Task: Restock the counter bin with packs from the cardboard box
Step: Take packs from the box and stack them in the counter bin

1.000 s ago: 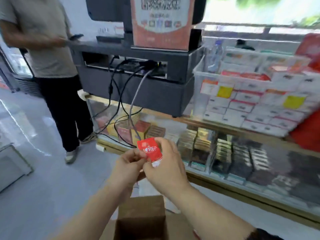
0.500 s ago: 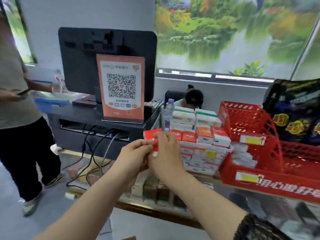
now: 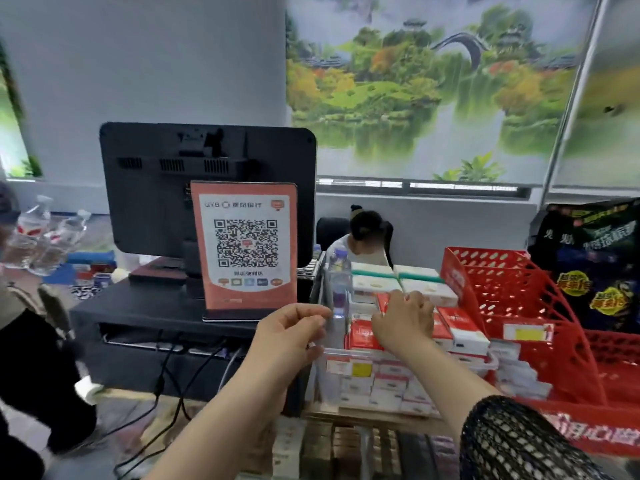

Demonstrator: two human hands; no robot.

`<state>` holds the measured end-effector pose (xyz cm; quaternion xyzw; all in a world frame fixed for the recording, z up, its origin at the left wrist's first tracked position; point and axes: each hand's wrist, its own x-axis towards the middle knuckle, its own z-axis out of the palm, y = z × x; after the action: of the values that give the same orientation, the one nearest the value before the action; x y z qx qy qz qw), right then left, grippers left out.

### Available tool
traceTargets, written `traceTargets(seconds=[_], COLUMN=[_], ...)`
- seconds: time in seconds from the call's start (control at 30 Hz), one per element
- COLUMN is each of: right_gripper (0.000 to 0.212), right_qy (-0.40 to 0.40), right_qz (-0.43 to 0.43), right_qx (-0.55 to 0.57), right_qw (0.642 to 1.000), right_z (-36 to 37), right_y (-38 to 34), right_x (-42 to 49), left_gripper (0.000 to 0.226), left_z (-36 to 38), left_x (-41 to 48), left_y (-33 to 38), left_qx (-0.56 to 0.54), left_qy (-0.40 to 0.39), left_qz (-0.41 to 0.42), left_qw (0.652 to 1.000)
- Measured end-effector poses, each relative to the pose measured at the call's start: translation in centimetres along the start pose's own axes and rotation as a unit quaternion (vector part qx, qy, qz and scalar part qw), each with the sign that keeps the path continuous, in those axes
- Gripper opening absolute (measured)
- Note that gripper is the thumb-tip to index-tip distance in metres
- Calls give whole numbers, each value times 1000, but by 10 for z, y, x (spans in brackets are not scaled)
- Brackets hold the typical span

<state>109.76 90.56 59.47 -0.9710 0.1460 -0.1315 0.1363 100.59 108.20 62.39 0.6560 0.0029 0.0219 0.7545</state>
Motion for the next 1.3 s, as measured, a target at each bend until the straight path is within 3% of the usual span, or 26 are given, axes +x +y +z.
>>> traceTargets(seconds=[0.27, 0.37, 0.63, 0.77, 0.9, 1.07, 1.17, 1.3], right_gripper=[52, 61, 53, 42, 24, 16, 13, 12], right_qy=[27, 18, -19, 93, 204, 104, 28, -145], right_qz=[12, 9, 3, -51, -228, -379, -402, -371], right_qx=[-66, -94, -151, -61, 115, 263, 311, 331], right_qw=[997, 995, 988, 993, 945, 881, 861, 855], right_z=[17, 17, 12, 8, 10, 28, 54, 107], right_y=[3, 3, 1, -5, -19, -34, -32, -13], right_x=[1, 2, 0, -16, -54, -104, -129, -158], left_gripper=[19, 19, 18, 19, 25, 28, 28, 28], left_z=[-15, -16, -21, -23, -22, -24, -31, -51], left_x=[17, 19, 26, 26, 19, 0, -18, -51], left_y=[-9, -12, -19, -25, -33, -52, -73, -123], left_qx=[-14, -17, -20, -18, -26, -12, 17, 11], left_qy=[-22, -34, -39, -30, 4, 79, 160, 302], left_qz=[-19, -24, -35, -42, -43, -30, -33, -68], left_qw=[999, 999, 998, 999, 999, 996, 986, 951])
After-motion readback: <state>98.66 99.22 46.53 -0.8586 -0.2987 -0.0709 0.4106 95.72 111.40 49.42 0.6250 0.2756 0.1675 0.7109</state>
